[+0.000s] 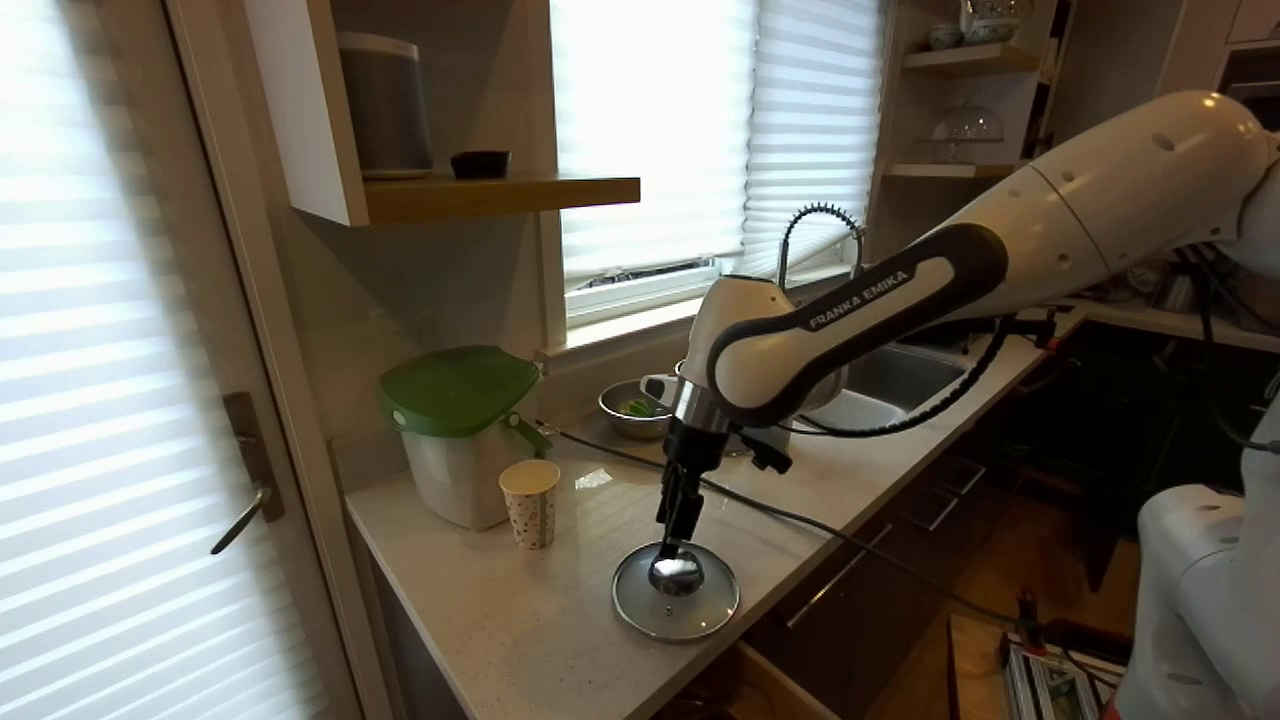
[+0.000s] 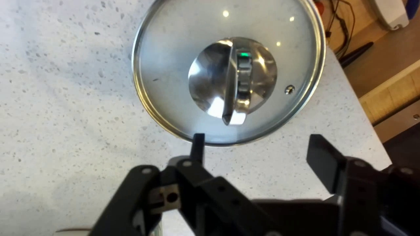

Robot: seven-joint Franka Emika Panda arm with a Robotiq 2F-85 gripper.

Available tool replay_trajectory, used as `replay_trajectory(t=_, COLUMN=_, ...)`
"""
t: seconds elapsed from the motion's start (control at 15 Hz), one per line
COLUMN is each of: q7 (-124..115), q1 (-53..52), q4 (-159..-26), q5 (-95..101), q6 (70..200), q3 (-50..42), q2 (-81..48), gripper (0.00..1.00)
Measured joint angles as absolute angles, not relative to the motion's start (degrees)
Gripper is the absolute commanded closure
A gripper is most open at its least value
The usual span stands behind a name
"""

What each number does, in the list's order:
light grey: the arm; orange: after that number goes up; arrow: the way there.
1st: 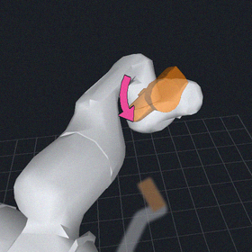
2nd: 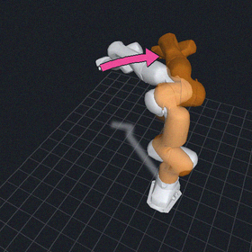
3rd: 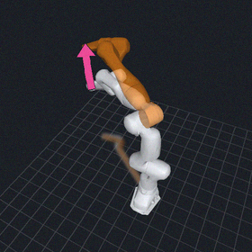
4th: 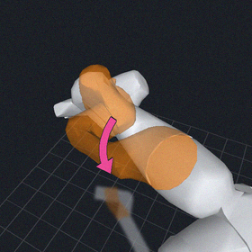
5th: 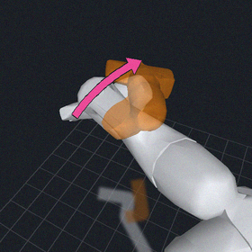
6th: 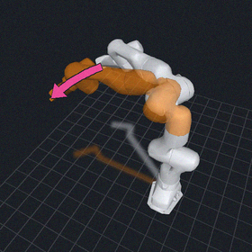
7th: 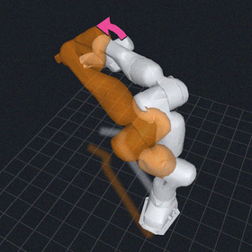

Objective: Pick up the glass pot lid from the open drawer and put it on the kitchen counter

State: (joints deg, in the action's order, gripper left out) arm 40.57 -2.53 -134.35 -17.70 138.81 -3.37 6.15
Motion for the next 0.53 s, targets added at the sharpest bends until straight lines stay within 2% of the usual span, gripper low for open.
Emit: replay_trajectory(t=0.53, q7=22.1, q1=-2.6, q4=-138.6, q5=-0.6, q6=133.8, q3=0.6, q2=19.5, gripper=0.00)
